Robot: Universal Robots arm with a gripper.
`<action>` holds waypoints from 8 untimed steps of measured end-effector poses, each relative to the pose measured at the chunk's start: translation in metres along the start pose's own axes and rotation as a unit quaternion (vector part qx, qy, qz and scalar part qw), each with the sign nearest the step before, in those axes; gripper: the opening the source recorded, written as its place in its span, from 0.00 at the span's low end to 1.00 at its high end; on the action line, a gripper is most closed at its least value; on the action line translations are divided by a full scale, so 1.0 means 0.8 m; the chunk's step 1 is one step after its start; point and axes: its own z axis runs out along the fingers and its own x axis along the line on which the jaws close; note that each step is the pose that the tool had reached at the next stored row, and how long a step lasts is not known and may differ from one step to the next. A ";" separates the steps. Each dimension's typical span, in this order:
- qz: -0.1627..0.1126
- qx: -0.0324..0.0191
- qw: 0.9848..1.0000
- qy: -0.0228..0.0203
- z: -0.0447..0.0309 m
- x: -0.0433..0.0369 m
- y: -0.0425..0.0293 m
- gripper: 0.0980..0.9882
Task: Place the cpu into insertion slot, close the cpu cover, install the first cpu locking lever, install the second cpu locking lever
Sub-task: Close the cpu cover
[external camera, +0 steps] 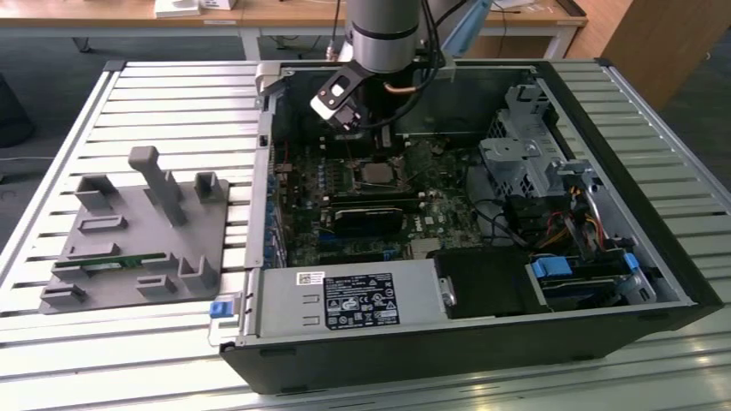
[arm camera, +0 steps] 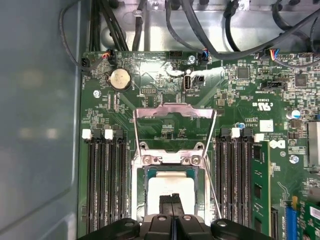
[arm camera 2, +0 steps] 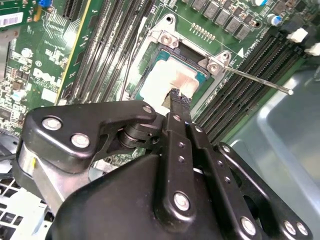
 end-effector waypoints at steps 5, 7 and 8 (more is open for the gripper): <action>0.000 0.001 1.000 0.003 -0.0163 0.000 0.0009 0.01; 0.000 0.001 1.000 0.003 -0.0226 0.000 0.0012 0.01; 0.000 0.001 1.000 0.004 -0.0255 0.000 0.0014 0.01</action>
